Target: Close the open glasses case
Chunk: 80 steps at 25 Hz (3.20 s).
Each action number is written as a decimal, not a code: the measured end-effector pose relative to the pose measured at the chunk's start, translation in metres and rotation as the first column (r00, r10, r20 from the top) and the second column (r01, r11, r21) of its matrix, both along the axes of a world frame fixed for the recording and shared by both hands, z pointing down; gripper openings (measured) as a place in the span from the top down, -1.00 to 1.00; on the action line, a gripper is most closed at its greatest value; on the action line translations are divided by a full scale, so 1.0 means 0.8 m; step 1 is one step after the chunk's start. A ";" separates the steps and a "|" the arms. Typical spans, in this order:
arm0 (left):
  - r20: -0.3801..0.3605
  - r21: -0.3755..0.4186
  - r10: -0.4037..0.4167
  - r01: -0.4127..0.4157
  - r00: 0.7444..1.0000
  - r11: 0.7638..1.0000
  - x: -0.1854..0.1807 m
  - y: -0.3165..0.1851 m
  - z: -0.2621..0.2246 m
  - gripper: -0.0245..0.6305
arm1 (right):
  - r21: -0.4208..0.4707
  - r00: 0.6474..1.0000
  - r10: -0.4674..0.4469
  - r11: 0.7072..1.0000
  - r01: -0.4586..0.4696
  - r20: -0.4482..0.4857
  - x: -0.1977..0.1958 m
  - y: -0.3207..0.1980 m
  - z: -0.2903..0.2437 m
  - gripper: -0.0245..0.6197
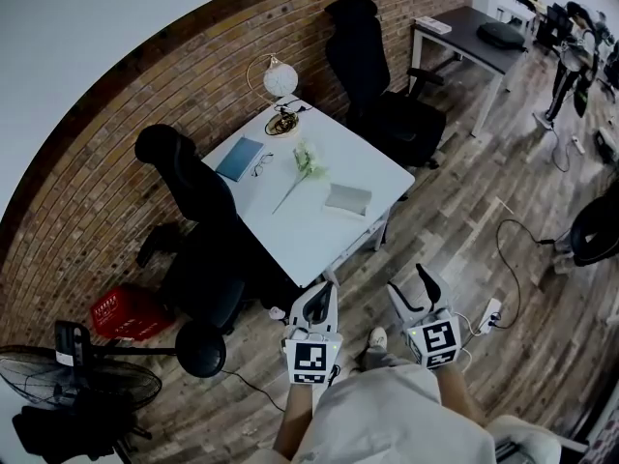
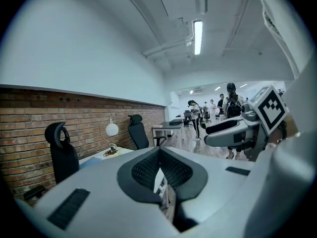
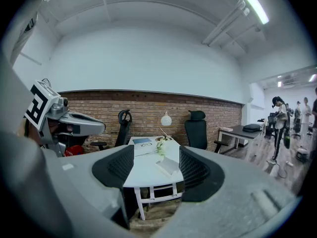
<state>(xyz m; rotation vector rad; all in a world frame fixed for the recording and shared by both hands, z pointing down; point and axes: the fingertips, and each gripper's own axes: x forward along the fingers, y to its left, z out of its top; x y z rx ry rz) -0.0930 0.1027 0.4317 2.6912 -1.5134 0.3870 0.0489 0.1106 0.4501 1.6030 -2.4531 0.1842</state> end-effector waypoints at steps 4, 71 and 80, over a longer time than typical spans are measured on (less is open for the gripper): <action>0.006 -0.001 -0.008 0.008 1.000 1.000 0.016 -0.022 -0.001 0.91 | -0.001 1.000 -0.013 1.000 0.013 0.004 0.015 -0.024 0.000 0.03; 0.006 -0.038 0.030 -0.030 1.000 0.999 0.064 -0.332 0.030 0.91 | -0.054 1.000 0.014 0.998 -0.015 -0.006 0.056 -0.329 0.025 0.03; 0.001 -0.082 0.082 -0.081 0.997 0.993 0.062 -0.387 0.054 0.91 | -0.101 0.998 0.047 0.994 -0.050 -0.032 0.050 -0.382 0.042 0.03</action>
